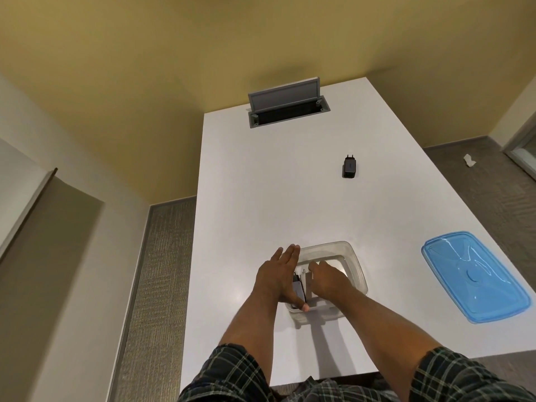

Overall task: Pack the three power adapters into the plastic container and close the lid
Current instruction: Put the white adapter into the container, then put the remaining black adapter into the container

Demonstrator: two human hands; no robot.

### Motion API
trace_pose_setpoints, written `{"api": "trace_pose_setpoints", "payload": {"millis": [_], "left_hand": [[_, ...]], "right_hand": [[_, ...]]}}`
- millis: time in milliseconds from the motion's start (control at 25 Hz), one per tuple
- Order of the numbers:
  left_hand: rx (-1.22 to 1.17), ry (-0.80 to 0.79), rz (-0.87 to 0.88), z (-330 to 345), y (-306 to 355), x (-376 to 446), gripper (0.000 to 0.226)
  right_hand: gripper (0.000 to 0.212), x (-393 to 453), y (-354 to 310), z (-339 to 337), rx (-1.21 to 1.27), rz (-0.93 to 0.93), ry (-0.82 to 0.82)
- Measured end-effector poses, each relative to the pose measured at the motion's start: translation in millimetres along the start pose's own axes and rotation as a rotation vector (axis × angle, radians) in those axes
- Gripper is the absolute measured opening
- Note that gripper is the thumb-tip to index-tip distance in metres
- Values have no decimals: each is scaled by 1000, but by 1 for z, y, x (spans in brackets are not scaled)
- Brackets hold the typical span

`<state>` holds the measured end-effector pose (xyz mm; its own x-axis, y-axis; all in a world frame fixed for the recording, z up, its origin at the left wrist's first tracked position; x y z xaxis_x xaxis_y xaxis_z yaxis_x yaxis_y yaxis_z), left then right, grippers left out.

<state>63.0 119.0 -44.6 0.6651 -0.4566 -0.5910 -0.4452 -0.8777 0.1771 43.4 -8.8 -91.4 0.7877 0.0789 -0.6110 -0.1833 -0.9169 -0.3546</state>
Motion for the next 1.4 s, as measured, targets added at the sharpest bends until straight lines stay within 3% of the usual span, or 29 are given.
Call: {"api": "trace_pose_setpoints", "payload": {"millis": [320, 560, 800, 1000, 1160, 1400], "left_hand": [[98, 66, 65, -6, 2, 1, 155], [166, 195, 96, -32, 3, 9, 108], [32, 294, 13, -70, 0, 31, 87], [16, 279, 4, -86, 2, 64, 82], [5, 239, 0, -91, 5, 95, 81], [32, 115, 7, -90, 8, 149, 78]], "right_hand": [[32, -16, -3, -30, -210, -212, 137], [32, -24, -12, -73, -335, -341, 416], [21, -15, 7, -130, -141, -202, 628], [28, 15, 43, -164, 2, -25, 579], [41, 49, 66, -177, -15, 92, 445], [46, 105, 91, -190, 77, 156, 363]]}}
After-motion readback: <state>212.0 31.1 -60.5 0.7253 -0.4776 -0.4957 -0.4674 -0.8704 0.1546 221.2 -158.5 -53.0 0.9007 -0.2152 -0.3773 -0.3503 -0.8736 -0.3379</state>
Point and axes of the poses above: each hand's wrist, its own x-axis towards the middle knuckle, its own z-axis out of the palm, y = z × x, the point moved 7 cm from there along x, towards the middle knuckle, and after that the axes turned 9 degrees about -y, right-handed, at the moved point
